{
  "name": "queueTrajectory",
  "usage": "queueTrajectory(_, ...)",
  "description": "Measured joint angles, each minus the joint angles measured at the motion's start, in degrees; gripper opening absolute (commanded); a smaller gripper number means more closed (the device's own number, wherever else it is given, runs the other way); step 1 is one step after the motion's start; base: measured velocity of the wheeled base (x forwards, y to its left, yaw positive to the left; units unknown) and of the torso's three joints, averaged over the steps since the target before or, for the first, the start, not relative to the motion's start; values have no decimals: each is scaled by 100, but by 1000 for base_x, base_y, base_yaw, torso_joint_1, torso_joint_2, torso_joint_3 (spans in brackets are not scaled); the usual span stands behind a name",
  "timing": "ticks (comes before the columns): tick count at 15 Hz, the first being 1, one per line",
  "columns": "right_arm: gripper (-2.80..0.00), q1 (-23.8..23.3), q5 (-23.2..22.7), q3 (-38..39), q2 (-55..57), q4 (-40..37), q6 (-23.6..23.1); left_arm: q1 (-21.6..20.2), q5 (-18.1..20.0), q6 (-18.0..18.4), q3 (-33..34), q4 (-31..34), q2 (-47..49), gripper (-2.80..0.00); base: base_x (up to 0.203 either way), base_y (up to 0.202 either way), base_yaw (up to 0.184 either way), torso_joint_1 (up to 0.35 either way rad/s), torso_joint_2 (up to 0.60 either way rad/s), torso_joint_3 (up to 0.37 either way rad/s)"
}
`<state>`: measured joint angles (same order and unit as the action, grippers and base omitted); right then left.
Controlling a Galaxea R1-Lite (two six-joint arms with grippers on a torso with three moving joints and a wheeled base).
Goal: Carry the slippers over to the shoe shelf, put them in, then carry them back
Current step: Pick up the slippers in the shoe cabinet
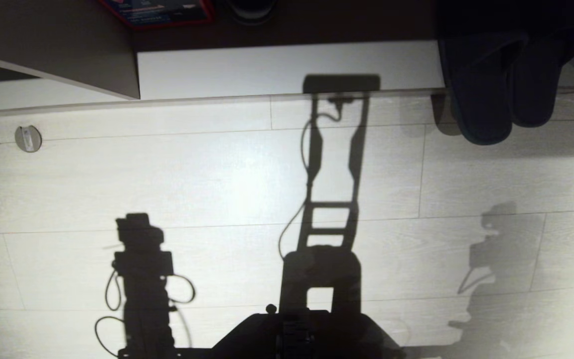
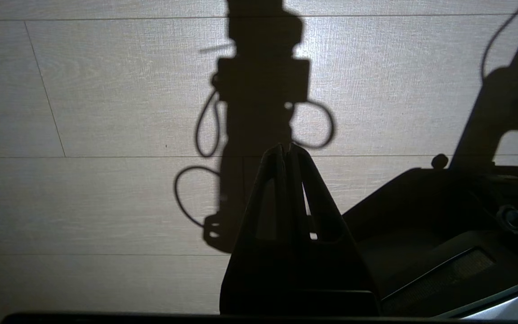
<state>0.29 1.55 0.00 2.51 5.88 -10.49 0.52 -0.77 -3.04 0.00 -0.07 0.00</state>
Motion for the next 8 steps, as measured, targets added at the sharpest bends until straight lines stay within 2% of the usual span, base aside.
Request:
queueTrajectory(3,-280,-2,-298,0,-196,-626,485,0,1,-1,0,-1,0,-280,0,0,0,0,0,0)
queueTrajectory(8,-280,-2,-298,0,-272,-623,605,0,0,-1,0,-1,0,-280,0,0,0,0,0,0)
